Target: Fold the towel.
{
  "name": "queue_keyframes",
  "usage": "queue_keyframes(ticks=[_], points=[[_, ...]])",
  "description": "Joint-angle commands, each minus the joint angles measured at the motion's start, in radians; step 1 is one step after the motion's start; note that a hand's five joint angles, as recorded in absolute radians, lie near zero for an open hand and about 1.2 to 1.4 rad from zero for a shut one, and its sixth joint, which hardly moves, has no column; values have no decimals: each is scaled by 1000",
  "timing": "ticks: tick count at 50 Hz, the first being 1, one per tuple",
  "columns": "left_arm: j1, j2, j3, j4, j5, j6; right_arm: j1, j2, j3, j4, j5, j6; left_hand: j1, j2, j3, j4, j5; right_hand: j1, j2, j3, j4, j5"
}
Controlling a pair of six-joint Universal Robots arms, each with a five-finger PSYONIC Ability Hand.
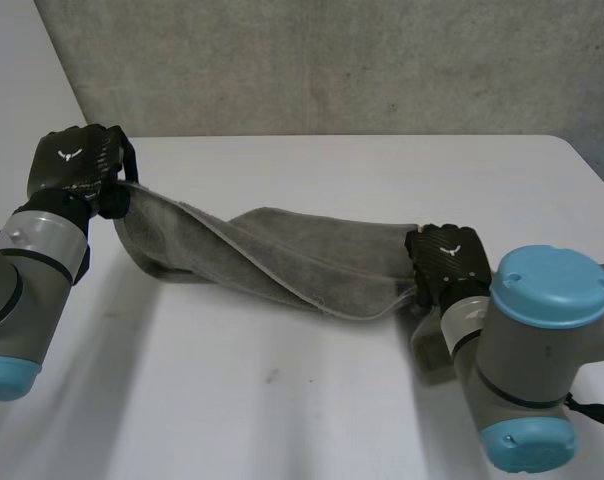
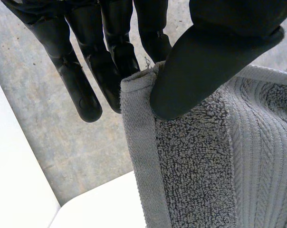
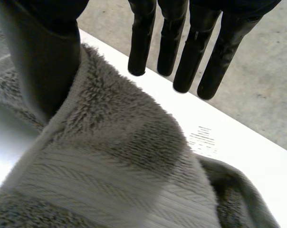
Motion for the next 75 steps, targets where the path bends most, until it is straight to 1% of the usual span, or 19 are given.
queue_keyframes(ticks=[1, 2, 4, 10, 12, 15, 18, 20, 26, 31, 34, 40, 45, 52, 56, 59, 61, 68, 75], points=[[2, 0, 2, 0, -1, 0, -73, -54, 52, 4, -18, 3, 191, 178, 178, 177, 188, 417, 428, 422, 430, 418], [2, 0, 2, 0, -1, 0, -73, -54, 52, 4, -18, 3, 191, 178, 178, 177, 188, 419, 430, 424, 432, 420], [4, 0, 2, -2, -1, 0, -117, -81, 61, 7, -56, 3, 191, 178, 178, 177, 188, 818, 829, 823, 831, 819], [-1, 29, 5, -6, 0, 3, -162, -169, 41, 58, -162, -47, 191, 178, 178, 177, 188, 820, 831, 825, 833, 821], [-1, 58, 8, -11, 2, 2, -179, -247, -14, 186, -244, -138, 191, 178, 178, 177, 188, 820, 831, 825, 833, 821], [-1, 126, 13, -26, 3, 3, -191, -302, -95, 336, -297, -219, 191, 178, 178, 177, 188, 820, 831, 825, 833, 821], [-1, 176, 24, -45, 5, 5, -193, -313, -146, 423, -309, -260, 191, 178, 178, 177, 188, 820, 831, 825, 833, 821], [-1, 201, 33, -58, 5, 5, -202, -324, -241, 583, -314, -324, 191, 178, 178, 177, 188, 820, 831, 825, 833, 821], [2, 259, 47, -150, 9, 9, -253, -336, -361, 849, -330, -439, 191, 178, 178, 177, 188, 820, 831, 825, 833, 821], [7, 245, 36, -206, 34, 12, -256, -306, -367, 929, -364, -485, 191, 178, 178, 177, 188, 820, 831, 825, 833, 821], [11, 221, 22, -213, 60, 12, -253, -220, -373, 927, -387, -496, 191, 178, 178, 177, 188, 820, 831, 825, 833, 821], [4, 14, 42, -204, 75, 26, -237, -89, -431, 881, -387, -498, 191, 178, 178, 177, 188, 820, 831, 825, 833, 821], [-19, -127, 189, -175, 75, 49, -208, 96, -670, 678, -369, -496, 191, 178, 178, 177, 188, 820, 831, 825, 833, 821], [-35, -193, 556, -87, 39, 40, -184, 126, -903, 381, -352, -485, 191, 178, 178, 177, 188, 820, 831, 825, 833, 821], [-33, -183, 717, -43, -53, 37, -184, 62, -913, 208, -373, -464, 191, 178, 178, 177, 188, 820, 831, 825, 833, 821], [-30, -158, 722, -46, -96, 19, -184, 46, -896, 196, -393, -453, 191, 178, 178, 177, 188, 820, 831, 825, 833, 821], [-30, -147, 700, -49, -101, 8, -185, 29, -840, 215, -462, -442, 191, 178, 178, 177, 188, 820, 831, 825, 833, 821], [-15, -112, 453, -38, -92, -12, -199, 35, -697, 361, -600, -456, 191, 178, 178, 177, 188, 820, 831, 825, 833, 821], [-9, -103, 167, -12, -49, -14, -216, 115, -570, 527, -628, -589, 191, 178, 178, 177, 188, 820, 831, 825, 833, 821]])
